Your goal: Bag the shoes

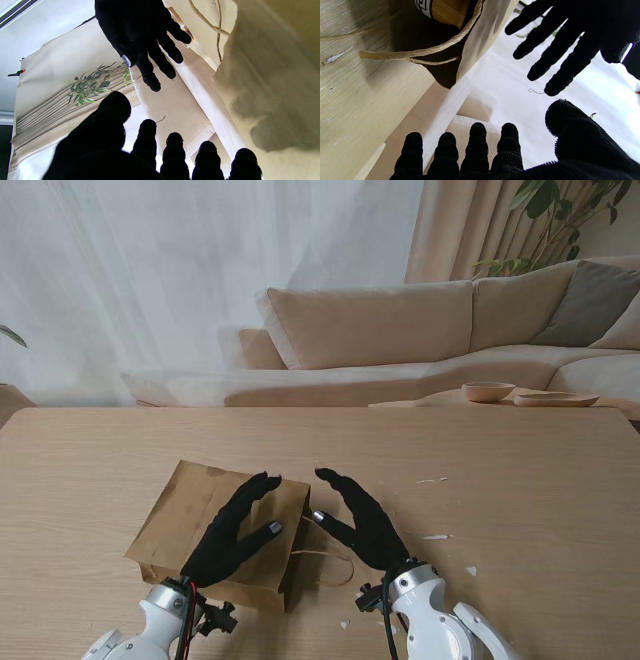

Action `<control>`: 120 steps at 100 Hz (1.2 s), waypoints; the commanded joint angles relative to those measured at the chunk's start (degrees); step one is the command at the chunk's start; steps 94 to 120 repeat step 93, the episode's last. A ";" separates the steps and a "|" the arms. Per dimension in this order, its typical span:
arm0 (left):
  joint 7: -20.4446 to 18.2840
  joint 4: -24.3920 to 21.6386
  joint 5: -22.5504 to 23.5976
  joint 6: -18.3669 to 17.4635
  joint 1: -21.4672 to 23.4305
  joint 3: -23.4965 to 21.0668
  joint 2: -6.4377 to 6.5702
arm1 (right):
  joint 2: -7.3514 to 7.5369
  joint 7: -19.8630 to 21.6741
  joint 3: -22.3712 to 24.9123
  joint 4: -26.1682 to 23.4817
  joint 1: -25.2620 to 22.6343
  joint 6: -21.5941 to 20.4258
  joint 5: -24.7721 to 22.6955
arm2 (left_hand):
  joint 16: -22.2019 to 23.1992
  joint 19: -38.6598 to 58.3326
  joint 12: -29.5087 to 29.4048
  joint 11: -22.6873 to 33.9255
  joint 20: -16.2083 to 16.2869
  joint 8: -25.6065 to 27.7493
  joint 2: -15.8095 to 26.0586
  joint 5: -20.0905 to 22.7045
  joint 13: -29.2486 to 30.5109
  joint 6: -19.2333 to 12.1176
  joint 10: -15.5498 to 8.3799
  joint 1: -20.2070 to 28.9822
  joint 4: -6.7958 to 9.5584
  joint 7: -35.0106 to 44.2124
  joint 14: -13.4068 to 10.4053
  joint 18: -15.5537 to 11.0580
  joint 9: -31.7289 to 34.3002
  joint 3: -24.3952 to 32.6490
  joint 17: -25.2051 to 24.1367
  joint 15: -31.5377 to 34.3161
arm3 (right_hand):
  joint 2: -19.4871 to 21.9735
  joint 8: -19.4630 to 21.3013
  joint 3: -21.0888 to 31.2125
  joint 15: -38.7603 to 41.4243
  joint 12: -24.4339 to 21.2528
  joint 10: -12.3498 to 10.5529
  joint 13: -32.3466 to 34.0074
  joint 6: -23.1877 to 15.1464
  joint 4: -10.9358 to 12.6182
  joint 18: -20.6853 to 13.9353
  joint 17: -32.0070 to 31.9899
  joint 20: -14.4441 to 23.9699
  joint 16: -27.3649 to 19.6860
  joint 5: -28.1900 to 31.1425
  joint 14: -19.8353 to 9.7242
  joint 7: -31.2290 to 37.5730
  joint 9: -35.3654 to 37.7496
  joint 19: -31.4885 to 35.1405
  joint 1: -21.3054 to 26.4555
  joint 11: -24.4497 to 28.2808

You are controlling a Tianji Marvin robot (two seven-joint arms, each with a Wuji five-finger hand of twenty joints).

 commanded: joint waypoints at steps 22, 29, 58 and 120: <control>-0.86 -0.82 -0.28 -0.37 0.66 -0.52 -0.18 | -0.51 0.02 0.37 -1.15 -1.17 -0.01 0.03 | -0.54 -1.97 0.73 -0.77 -0.99 0.19 1.96 -0.94 -0.78 -1.47 -2.50 1.08 0.69 0.35 -2.22 -2.40 -1.05 -1.72 0.45 -0.87 | 2.07 1.05 -1.53 -0.40 0.06 -1.55 -1.61 -2.27 3.16 -0.77 -0.61 0.17 0.48 -0.67 -1.60 -0.96 -1.39 -1.00 0.79 0.22; -1.07 -0.84 -0.40 -0.25 0.75 -0.53 -0.15 | -0.54 -0.12 0.43 -1.38 -1.22 0.26 -0.08 | -0.54 -1.98 0.73 -0.74 -1.00 0.16 2.01 -1.00 -0.77 -1.46 -2.52 1.11 0.69 0.31 -2.29 -2.47 -1.05 -1.78 0.44 -0.88 | 2.12 1.09 -1.53 -0.44 0.06 -1.53 -1.69 -2.31 3.17 -0.82 -0.65 0.20 0.44 -0.64 -1.62 -1.02 -1.45 -0.99 0.79 0.22; -1.90 -1.14 -0.83 -0.32 1.47 -0.82 0.04 | -0.71 -1.54 -0.34 -2.24 -1.64 0.99 -1.43 | -0.44 -1.98 0.80 -0.60 -1.05 0.13 2.00 -0.97 -0.77 -1.38 -2.32 1.31 0.71 0.39 -2.19 -2.45 -1.05 -1.95 0.45 -0.82 | 2.23 1.24 -1.50 -0.27 0.17 -1.41 -1.59 -2.23 3.24 -0.71 -0.48 0.34 0.45 -0.49 -1.59 -1.10 -1.44 -0.85 0.66 0.49; -2.16 -1.29 -0.94 -0.43 1.54 -0.77 0.10 | -0.82 -2.11 -0.12 -2.62 -2.04 1.14 -1.46 | -0.34 -1.98 0.83 -0.59 -1.06 0.13 2.01 -1.08 -0.76 -1.27 -2.29 1.67 0.77 0.48 -2.13 -2.41 -1.04 -1.96 0.44 -0.79 | 2.04 1.34 -1.27 0.11 0.45 -1.36 -1.50 -2.17 3.26 -0.59 -0.30 0.40 0.41 -0.05 -1.58 -1.12 -1.42 -0.78 0.74 1.11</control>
